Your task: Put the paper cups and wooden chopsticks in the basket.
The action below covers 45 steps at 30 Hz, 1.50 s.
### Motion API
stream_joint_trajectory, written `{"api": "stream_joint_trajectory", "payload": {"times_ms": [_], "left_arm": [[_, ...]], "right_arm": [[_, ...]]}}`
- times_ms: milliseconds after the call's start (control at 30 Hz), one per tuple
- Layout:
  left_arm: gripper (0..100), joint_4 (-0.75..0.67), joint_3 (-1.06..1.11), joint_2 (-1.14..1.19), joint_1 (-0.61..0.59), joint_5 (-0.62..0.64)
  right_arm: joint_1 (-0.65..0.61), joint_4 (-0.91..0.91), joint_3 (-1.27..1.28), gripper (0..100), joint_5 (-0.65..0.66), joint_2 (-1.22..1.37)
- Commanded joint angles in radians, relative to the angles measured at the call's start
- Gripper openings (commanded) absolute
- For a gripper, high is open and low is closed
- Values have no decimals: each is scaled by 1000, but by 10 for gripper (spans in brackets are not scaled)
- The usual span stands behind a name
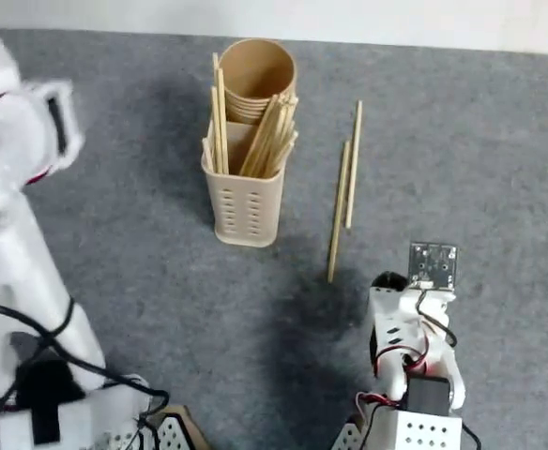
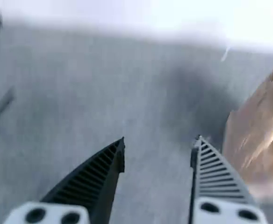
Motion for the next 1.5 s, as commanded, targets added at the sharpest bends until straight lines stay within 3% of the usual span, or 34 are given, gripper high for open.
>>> {"api": "stream_joint_trajectory", "payload": {"times_ms": [0, 233, 467, 567, 800, 1067, 1233, 1467], "left_arm": [[232, -49, 605, -122, -31, -129], [232, -491, 1219, -248, -31, -126], [229, -756, 1491, -266, -36, -126], [229, -825, 1550, -266, -36, -127], [229, -841, 1563, -266, -33, -130], [229, -839, 1564, -266, -33, -130], [229, -839, 1564, -266, -33, -130], [229, -858, 1580, -266, -31, -130]], "right_arm": [[-71, 10, -183, 33, 5, 165], [-107, -22, -711, 34, 11, 842], [-179, -16, -1185, 41, 75, 1543], [-203, -19, -1330, 88, 77, 1755], [-206, -22, -1532, 108, 117, 2018], [-203, -108, -1600, 112, 118, 2186], [-174, -102, -1601, 113, 146, 2198], [-154, 45, -1718, 115, 150, 2109]]}}
